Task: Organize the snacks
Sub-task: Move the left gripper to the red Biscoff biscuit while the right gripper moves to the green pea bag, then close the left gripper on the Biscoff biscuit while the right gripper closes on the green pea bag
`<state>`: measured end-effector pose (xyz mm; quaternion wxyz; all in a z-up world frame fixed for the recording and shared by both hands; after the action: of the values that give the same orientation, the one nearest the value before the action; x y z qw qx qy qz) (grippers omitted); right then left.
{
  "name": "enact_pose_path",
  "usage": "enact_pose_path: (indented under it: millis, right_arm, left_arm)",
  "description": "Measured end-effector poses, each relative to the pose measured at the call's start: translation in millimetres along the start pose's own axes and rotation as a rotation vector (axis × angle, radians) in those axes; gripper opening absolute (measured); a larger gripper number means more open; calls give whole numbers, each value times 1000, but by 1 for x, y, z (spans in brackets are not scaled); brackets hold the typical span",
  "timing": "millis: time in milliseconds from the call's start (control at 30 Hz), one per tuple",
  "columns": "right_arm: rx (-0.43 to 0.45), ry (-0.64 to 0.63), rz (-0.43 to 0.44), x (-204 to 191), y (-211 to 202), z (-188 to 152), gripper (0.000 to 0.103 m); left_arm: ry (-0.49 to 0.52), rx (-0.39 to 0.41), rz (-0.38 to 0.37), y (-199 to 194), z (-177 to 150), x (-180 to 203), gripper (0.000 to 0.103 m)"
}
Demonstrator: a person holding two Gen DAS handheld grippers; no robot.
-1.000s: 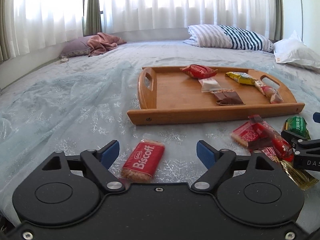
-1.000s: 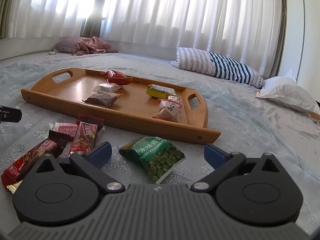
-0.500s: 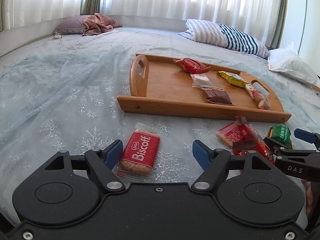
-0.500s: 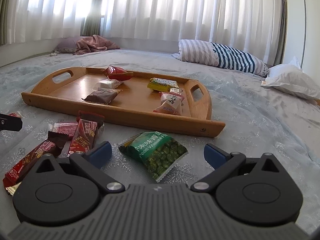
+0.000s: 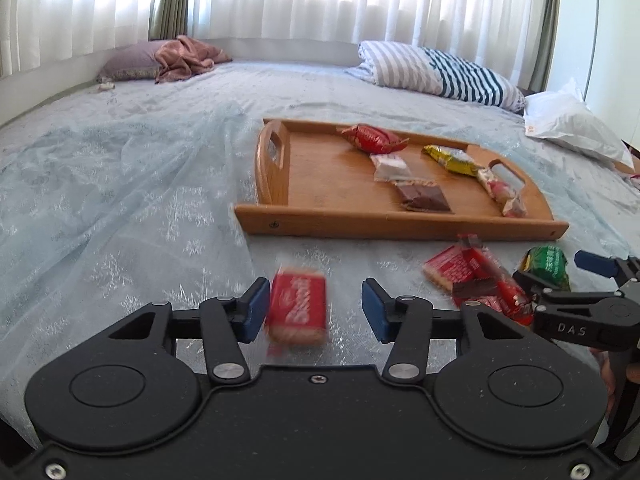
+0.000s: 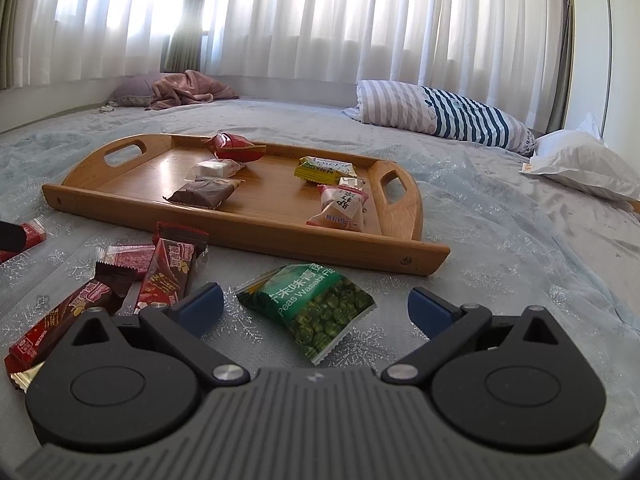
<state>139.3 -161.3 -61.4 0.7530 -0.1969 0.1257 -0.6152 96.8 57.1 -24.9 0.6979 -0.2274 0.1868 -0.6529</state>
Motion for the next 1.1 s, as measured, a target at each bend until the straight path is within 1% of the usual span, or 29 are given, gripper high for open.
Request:
enact_pose_path:
  millis: [133, 200, 267, 400, 467, 533, 600, 700, 833, 1100]
  right_arm:
    - [0, 2, 1, 0, 0, 0, 103]
    - [0, 0, -1, 0, 0, 0, 103]
    - [0, 0, 0, 0, 0, 0, 103]
    - [1, 0, -1, 0, 0, 0, 103]
    - [1, 0, -2, 0, 0, 1, 103]
    - [1, 0, -1, 0, 0, 1, 103]
    - [1, 0, -2, 0, 0, 1, 103]
    - [1, 0, -1, 0, 1, 1, 103]
    - [1, 0, -1, 0, 0, 1, 103]
    - [2, 1, 1, 0, 0, 1, 103]
  left_arm:
    - [58, 26, 29, -1, 4, 5, 48]
    - [60, 6, 25, 5, 2, 5, 47]
    - [39, -25, 12, 13, -2, 3, 37]
    - [43, -30, 45, 21, -5, -2, 37]
    - [23, -46, 34, 25, -7, -5, 37]
    - [-15, -65, 6, 29, -10, -9, 37]
    - [-30, -67, -12, 28, -8, -10, 37]
    - [-48, -58, -37, 22, -6, -7, 35]
    - [4, -56, -25, 21, -8, 3, 34]
    - [52, -63, 1, 25, -12, 10, 36]
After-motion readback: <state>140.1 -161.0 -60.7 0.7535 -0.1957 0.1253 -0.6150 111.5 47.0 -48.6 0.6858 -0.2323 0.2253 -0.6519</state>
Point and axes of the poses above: each gripper's, at about its wrist camera, not at the fingertips, and y roughly the way its jaws point, x to its right, z to its top, the point moved 8 cm from there along y, roughly the way its jaws point, and after that the axes turned 3 degrees about y, right-handed, at the moved point
